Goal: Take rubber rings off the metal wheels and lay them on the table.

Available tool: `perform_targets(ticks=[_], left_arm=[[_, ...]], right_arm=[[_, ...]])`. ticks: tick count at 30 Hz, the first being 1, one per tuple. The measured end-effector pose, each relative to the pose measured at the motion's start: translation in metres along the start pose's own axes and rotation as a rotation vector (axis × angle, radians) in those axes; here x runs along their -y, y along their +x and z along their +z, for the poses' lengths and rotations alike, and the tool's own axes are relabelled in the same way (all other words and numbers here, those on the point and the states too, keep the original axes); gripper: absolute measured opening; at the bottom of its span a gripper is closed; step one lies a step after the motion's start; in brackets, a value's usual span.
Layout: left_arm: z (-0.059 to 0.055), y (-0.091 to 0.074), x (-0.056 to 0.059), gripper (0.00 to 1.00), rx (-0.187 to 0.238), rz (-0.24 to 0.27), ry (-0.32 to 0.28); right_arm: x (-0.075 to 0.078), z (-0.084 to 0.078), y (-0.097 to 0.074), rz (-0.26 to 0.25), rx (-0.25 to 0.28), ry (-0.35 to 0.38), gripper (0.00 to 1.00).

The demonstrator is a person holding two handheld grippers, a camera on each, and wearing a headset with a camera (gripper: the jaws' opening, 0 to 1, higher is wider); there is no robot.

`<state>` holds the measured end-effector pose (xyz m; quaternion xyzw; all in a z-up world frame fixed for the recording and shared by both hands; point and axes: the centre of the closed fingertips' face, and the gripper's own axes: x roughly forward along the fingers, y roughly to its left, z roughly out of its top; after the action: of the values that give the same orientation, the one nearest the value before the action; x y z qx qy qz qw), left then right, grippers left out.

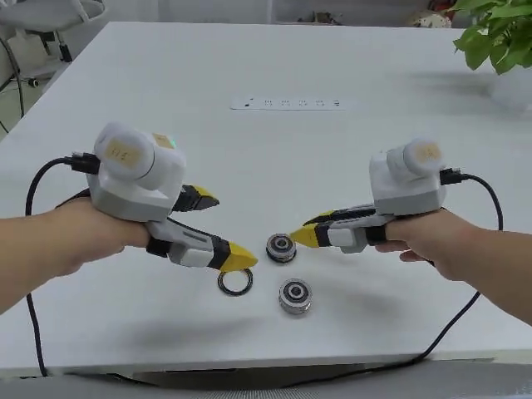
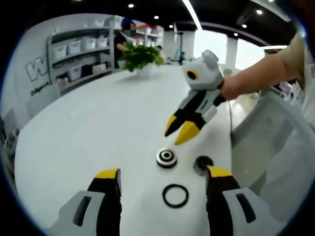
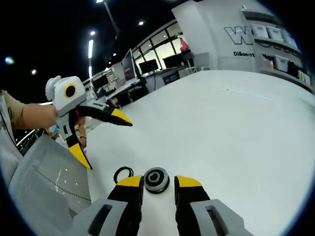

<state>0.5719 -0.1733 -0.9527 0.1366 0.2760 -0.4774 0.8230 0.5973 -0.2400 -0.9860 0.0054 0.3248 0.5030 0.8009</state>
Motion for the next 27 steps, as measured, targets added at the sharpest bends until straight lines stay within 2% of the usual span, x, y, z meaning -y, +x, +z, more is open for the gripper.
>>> perform_targets(ticks=[13,27], left_arm=[[-0.001,0.019,-0.003,0.62,-0.013,-0.006,-0.005],[-0.002,0.039,0.000,0.54,-0.026,-0.024,-0.010]], right_arm=[[0.001,-0.017,0.005,0.016,-0.052,-0.092,0.22],[0.000,-0.030,0.014,0.033,-0.090,-0.151,0.18]])
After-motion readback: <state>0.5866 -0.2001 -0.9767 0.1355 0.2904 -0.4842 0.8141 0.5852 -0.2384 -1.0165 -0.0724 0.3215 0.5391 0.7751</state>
